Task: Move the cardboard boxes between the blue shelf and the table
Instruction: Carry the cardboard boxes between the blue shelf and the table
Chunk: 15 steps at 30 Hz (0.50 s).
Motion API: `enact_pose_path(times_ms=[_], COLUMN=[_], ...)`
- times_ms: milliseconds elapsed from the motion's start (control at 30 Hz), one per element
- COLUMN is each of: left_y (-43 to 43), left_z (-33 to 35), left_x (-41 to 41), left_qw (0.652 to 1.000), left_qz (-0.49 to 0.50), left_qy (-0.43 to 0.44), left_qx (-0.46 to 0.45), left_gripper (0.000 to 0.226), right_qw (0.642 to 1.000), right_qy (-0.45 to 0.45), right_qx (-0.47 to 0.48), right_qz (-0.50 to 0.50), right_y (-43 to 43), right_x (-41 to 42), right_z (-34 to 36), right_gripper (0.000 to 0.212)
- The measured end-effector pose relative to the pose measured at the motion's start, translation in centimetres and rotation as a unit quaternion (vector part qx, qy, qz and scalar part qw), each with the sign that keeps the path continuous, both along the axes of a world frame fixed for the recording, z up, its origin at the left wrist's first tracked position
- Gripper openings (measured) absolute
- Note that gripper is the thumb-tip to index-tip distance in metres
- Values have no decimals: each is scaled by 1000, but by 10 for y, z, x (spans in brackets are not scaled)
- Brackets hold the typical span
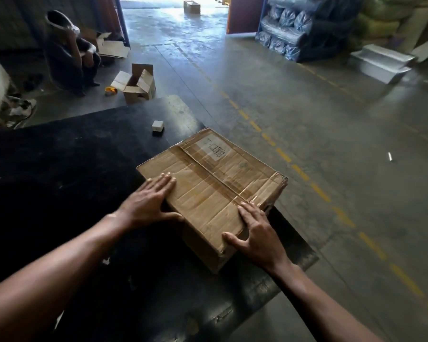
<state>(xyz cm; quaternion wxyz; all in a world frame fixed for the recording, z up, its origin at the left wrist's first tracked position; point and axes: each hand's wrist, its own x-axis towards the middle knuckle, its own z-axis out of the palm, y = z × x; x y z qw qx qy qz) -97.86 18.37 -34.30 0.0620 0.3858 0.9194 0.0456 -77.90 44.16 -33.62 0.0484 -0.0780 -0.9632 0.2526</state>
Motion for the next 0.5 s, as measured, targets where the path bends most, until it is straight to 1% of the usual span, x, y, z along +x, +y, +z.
enact_pose_path(times_ms=[100,167,267,333,367,433,500], left_y=[-4,-6,-13,-14,-16,-20,-24], left_z=[1,-6,-14,-15,-16,-15,-11], left_x=[-21,-13,9,25,35,54,54], left_qw=[1000,999,996,997,997,994,994], left_qz=[-1,8,44,51,53,48,33], left_qy=[-24,-31,-22,11,42,90,89], left_qx=[-1,29,68,51,39,32,52], left_gripper=[133,132,123,117,113,102,92], right_qw=[1000,1000,999,998,998,997,998], right_qy=[-5,-8,-11,-16,-20,-38,-45], right_qx=[8,12,26,41,41,34,23], right_qz=[8,14,26,34,41,51,41], right_y=[-20,-31,-37,-31,-25,-10,7], right_x=[5,8,13,17,18,22,26], right_z=[-1,-4,-7,-7,-5,0,4], right_gripper=[111,117,115,105,101,99,97])
